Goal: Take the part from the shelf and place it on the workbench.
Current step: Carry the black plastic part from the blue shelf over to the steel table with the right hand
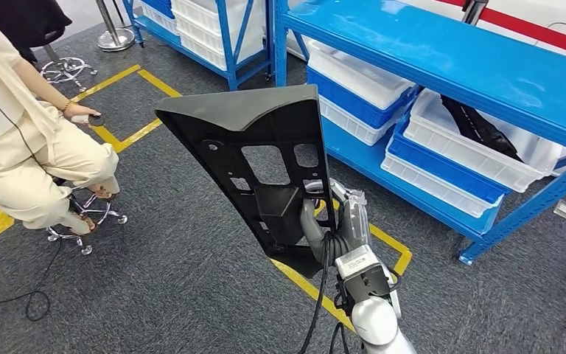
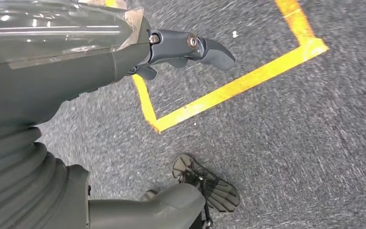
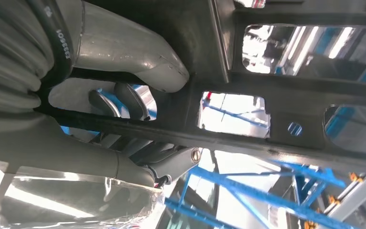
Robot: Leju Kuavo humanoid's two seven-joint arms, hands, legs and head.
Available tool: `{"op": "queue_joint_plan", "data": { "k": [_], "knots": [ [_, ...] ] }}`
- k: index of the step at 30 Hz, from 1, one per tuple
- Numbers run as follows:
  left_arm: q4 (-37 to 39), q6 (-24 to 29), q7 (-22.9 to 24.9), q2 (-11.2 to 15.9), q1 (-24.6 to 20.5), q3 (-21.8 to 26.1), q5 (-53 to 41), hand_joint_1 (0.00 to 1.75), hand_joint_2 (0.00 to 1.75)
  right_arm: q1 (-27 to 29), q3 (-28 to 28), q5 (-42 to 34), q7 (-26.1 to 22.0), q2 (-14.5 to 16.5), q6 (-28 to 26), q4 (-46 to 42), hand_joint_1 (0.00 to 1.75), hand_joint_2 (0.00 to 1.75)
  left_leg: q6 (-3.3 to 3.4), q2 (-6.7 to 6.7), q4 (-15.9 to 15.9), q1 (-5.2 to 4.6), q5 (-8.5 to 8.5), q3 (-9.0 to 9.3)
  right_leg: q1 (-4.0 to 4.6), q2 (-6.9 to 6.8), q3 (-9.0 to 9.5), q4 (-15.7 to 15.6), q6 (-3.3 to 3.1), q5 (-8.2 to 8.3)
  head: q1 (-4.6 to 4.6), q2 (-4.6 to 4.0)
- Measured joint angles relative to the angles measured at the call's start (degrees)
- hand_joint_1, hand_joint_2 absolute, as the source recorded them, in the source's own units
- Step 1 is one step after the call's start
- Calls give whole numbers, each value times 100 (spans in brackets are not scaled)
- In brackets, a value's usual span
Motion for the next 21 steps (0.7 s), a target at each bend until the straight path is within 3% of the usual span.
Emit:
{"op": "queue_joint_plan", "data": {
  "k": [2, 3, 5, 6, 8, 10, 12, 13, 14, 15, 17, 19, 21],
  "knots": [
    [-1, -19, 2, -2, -6, -1, -3, 0, 175, -65, 1, -2, 13, 2, -22, 41, 175, 175, -53, -115, 69, -18, -22, -40, -23, 133, 259, -597, 11, 227, -4, 0],
    [-1, -22, 1, -1, -5, 0, -4, 0, 175, -81, 1, -1, 19, 4, -38, 53, 175, 175, -87, -157, 89, -22, -25, -66, -18, 165, 305, -708, -23, 262, -13, 0],
    [-1, -23, 1, 2, 11, 1, -4, 0, 175, -94, 2, 2, 25, 8, -62, 67, 175, 175, -154, -212, 91, -1, -6, -109, -2, 88, 308, -716, -116, 294, -24, 0],
    [-1, -22, 1, 5, 20, 1, -4, 0, 175, -101, 3, 3, 26, 13, -67, 70, 175, 175, -183, -160, 119, 10, -17, -133, -7, 50, 314, -723, -155, 314, -26, 0],
    [-1, -23, 1, 9, 25, 1, -4, 0, 175, -112, 4, 3, 28, 30, -70, 75, 175, 175, -237, 95, 420, 20, -201, -280, -29, -40, 322, -742, -228, 336, -57, 0],
    [0, -24, 1, 7, 13, 1, -4, 0, 175, -110, 3, 3, 29, 41, -74, 79, 175, 175, -287, 341, 1135, 34, -558, -623, -9, -148, 322, -743, -272, 328, -89, 0],
    [0, -17, -1, 6, 8, 1, -4, 0, 175, -83, 2, 8, 31, 42, -86, 84, 175, 175, -319, 402, 1702, 56, -735, -910, 8, -278, 321, -743, -289, 319, -89, 0],
    [0, -9, -2, 6, 10, 1, -4, 0, 175, -61, 3, 15, 32, 42, -96, 84, 175, 175, -323, 415, 1691, 62, -673, -906, 10, -338, 323, -743, -293, 315, -91, 0],
    [0, 2, -6, 6, 11, 1, -4, 0, 175, -35, 4, 28, 32, 43, -109, 81, 175, 175, -317, 441, 1448, 66, -523, -780, 11, -395, 328, -743, -290, 308, -91, 0],
    [0, 14, -10, 6, 9, 1, -4, 0, 175, -4, 5, 45, 32, 45, -124, 71, 175, 175, -301, 516, 1038, 66, -339, -555, 13, -445, 337, -743, -283, 298, -92, 0],
    [0, 26, -22, 2, -6, 1, -18, 0, 175, 64, 7, 96, 32, 51, -160, 32, 175, 175, -248, 687, 358, 32, -130, -184, 54, -528, 353, -743, -242, 270, -85, 0],
    [0, 28, -31, -4, -17, 1, -40, 0, 175, 145, 8, 154, 32, 56, -186, -20, 175, 175, -183, 714, 166, -15, -126, -100, 87, -608, 370, -756, -188, 249, -75, 0],
    [0, 32, -41, -13, -10, 2, -50, 0, 175, 241, 11, 201, 31, 66, -192, -66, 175, 175, -103, 598, 115, -21, -103, -84, 89, -651, 392, -762, -126, 225, -71, 0]
  ]
}}
